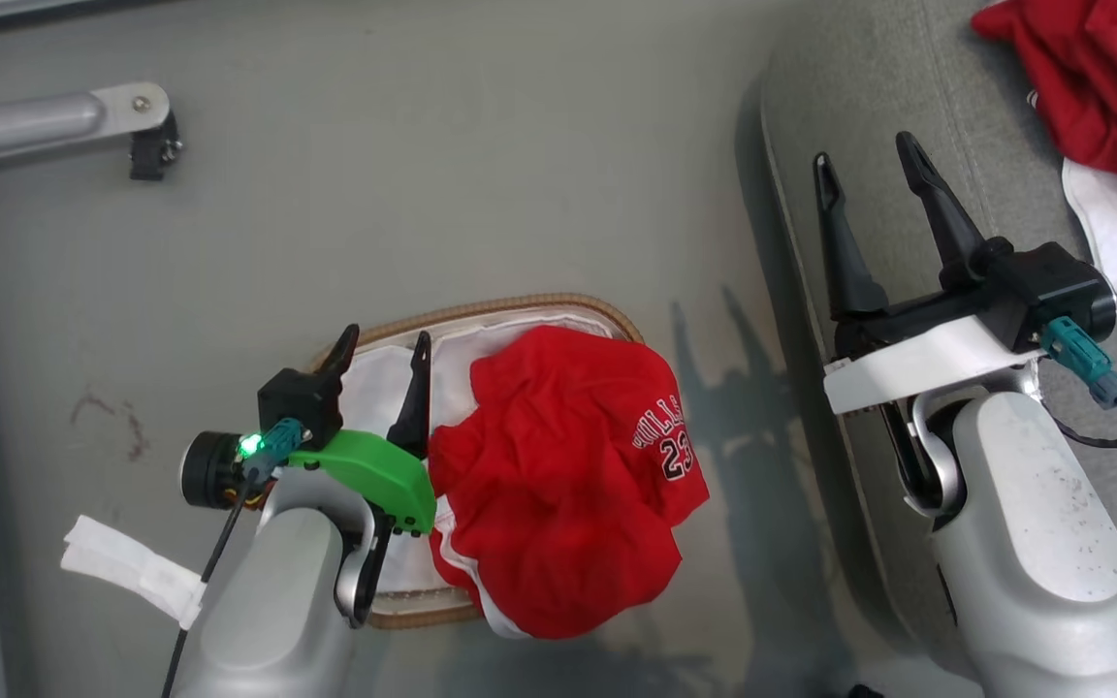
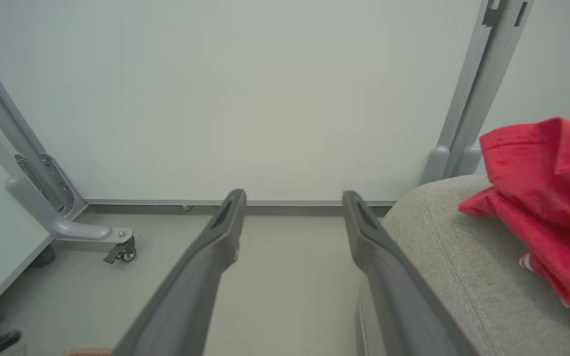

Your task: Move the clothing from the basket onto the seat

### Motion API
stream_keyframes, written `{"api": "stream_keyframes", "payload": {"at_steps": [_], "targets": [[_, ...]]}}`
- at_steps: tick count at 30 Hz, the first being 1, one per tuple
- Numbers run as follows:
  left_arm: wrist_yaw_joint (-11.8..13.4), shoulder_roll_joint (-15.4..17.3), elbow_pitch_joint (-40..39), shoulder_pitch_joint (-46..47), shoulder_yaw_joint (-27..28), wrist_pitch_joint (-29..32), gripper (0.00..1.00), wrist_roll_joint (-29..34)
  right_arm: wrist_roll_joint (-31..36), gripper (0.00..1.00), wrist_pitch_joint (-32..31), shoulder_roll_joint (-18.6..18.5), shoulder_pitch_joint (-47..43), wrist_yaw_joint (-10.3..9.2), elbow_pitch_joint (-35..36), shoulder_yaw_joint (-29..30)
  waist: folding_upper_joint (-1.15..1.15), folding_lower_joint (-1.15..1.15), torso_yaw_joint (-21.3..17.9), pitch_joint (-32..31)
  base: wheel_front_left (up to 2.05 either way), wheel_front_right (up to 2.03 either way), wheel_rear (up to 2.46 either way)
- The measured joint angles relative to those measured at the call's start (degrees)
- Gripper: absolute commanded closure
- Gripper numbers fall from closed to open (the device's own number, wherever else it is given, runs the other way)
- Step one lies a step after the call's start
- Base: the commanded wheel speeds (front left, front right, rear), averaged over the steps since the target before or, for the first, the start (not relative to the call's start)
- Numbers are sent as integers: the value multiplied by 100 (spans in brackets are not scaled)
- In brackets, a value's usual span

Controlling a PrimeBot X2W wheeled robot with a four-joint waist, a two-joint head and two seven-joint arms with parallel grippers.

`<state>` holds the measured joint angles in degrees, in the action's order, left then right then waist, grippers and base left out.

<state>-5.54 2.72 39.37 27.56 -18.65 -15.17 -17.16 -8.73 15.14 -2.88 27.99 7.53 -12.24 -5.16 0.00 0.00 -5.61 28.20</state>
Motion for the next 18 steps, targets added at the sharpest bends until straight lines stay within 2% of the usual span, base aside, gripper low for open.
{"api": "stream_keyframes", "payload": {"at_steps": [6,18], "targets": [[-80,-4,490,427,-177,-1,0,134,-85,0,0,1,142,0,230,-79,0,0,-250,565,0,0,0],[-159,29,2118,1238,-354,0,0,366,-278,0,0,0,606,0,782,-442,0,1,-818,1552,0,0,0]]}}
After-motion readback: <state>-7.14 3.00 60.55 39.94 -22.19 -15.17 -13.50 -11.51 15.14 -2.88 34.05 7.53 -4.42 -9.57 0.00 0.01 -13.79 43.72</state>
